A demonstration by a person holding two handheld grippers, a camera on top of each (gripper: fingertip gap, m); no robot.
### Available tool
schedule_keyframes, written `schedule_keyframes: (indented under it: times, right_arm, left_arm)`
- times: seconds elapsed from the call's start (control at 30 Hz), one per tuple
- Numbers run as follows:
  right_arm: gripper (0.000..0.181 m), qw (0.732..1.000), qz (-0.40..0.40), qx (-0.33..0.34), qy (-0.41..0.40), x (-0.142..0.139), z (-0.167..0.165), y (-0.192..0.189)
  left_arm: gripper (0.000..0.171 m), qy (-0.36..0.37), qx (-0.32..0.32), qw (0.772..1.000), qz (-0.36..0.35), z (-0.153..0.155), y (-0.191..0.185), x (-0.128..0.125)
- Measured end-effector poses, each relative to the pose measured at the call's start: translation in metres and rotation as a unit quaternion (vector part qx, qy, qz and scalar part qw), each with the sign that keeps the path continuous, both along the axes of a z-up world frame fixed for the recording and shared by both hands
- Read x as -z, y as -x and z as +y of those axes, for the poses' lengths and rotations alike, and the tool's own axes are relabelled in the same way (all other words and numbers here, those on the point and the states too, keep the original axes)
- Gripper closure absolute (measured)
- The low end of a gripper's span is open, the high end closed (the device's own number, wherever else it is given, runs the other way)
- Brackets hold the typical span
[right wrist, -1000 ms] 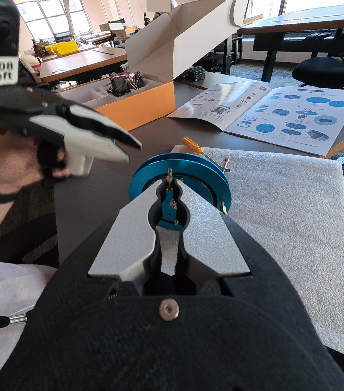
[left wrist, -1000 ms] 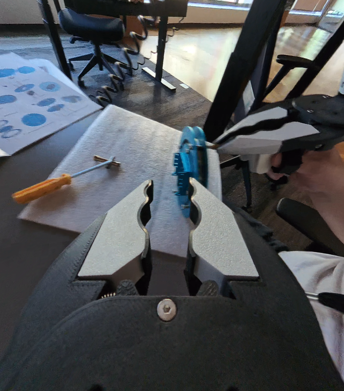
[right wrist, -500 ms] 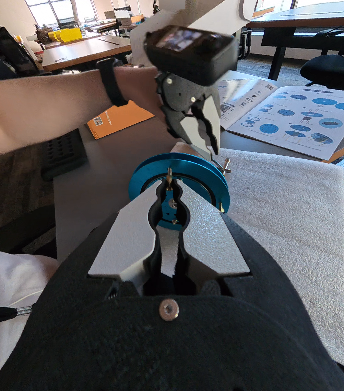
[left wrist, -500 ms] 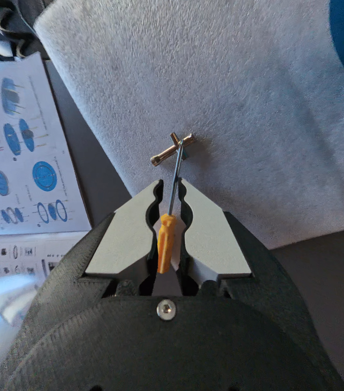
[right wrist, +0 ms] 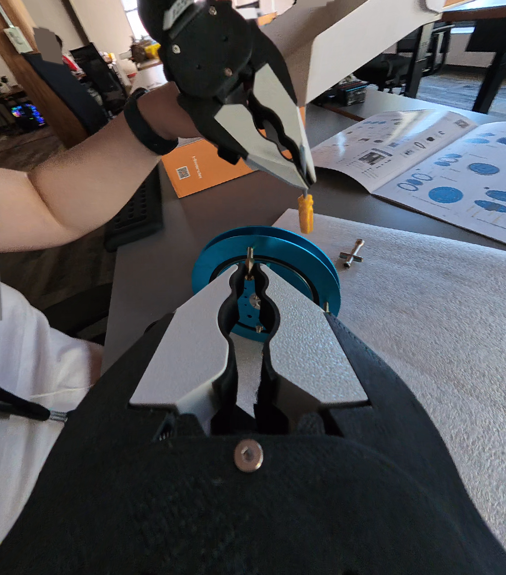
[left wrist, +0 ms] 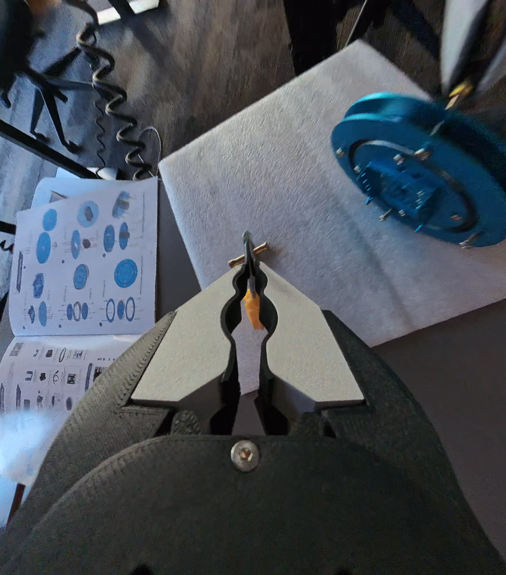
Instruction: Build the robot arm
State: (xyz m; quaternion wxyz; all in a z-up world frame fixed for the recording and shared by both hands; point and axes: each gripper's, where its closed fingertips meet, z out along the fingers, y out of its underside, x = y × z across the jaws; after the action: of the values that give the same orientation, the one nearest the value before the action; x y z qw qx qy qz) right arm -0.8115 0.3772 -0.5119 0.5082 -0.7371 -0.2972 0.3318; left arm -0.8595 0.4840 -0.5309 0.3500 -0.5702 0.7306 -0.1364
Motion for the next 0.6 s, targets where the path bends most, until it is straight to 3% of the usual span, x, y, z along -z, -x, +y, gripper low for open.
schedule_keyframes:
  times: [0.1, 0.27, 0.5, 0.6]
  right_arm:
    - [0.177, 1.000, -0.009, -0.026, 0.000, 0.000, 0.002, 0.001]
    - [0.176, 0.999, -0.017, -0.039, -0.001, 0.000, 0.005, 0.003]
    - [0.176, 0.999, -0.012, -0.053, -0.005, 0.000, 0.002, 0.005]
    - [0.177, 0.999, -0.013, -0.051, -0.006, 0.000, 0.001, 0.006]
  left_arm:
    - [0.169, 0.007, 0.001, 0.999, -0.033, -0.015, -0.004, -0.008]
    - [0.169, 0.055, 0.032, 0.997, -0.050, -0.033, -0.012, 0.002]
    - [0.169, -0.077, 0.022, 0.996, 0.030, -0.020, 0.001, 0.000]
    - [0.169, -0.041, 0.037, 0.998, 0.043, -0.028, -0.003, 0.015]
